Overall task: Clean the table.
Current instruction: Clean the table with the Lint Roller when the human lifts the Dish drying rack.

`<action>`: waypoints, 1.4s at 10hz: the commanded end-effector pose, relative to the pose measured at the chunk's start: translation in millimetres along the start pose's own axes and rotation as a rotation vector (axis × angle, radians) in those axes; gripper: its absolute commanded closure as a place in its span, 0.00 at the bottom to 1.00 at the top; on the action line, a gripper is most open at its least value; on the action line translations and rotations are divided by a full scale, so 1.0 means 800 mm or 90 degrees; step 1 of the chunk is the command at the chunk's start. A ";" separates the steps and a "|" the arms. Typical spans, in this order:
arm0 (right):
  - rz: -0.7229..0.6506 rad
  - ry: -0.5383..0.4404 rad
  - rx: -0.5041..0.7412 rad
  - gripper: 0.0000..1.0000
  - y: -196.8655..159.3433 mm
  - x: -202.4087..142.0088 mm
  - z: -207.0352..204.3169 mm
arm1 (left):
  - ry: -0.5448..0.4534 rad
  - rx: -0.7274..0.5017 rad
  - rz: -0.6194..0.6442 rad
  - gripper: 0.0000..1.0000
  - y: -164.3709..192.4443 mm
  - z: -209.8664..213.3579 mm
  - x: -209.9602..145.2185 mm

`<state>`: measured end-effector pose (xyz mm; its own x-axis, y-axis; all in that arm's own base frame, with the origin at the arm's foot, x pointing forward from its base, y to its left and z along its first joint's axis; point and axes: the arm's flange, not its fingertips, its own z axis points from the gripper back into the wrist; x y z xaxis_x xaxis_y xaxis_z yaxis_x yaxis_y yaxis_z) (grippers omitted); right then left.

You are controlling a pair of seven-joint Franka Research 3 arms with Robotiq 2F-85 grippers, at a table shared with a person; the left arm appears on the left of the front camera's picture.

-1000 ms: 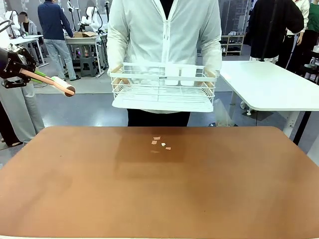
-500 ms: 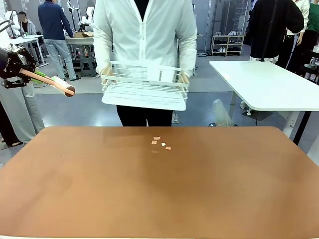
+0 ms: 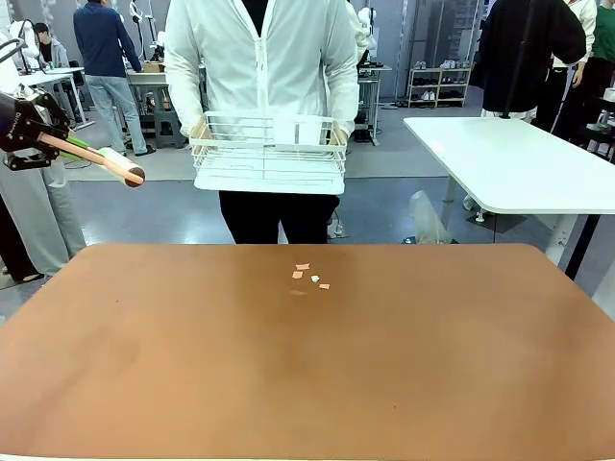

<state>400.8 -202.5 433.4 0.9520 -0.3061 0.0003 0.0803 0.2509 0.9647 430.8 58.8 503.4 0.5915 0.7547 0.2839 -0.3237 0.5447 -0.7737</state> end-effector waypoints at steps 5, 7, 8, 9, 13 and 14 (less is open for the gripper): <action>0.003 -0.001 0.000 0.00 0.003 -0.001 0.001 | 0.318 0.052 -0.393 0.79 -0.071 -0.094 0.021; 0.003 -0.001 0.000 0.00 0.003 -0.001 0.001 | 0.364 0.067 -0.390 0.79 -0.061 -0.151 0.017; 0.003 -0.001 0.000 0.00 0.003 -0.001 0.001 | 0.372 0.069 -0.371 0.79 -0.057 -0.170 0.016; 0.003 -0.001 0.000 0.00 0.003 -0.001 0.001 | 0.372 0.070 -0.366 0.79 -0.053 -0.176 0.017; 0.003 -0.001 0.000 0.00 0.003 -0.001 0.001 | 0.373 0.086 -0.379 0.79 -0.045 -0.181 0.001; 0.003 -0.001 0.000 0.00 0.003 -0.001 0.001 | 0.373 0.086 -0.379 0.79 -0.045 -0.181 0.001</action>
<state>401.1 -202.1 433.1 0.9523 -0.3052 -0.0002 0.0807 0.2511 0.9646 556.7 -16.1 446.7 0.9672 0.0393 0.2510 0.0968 0.8563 -0.5074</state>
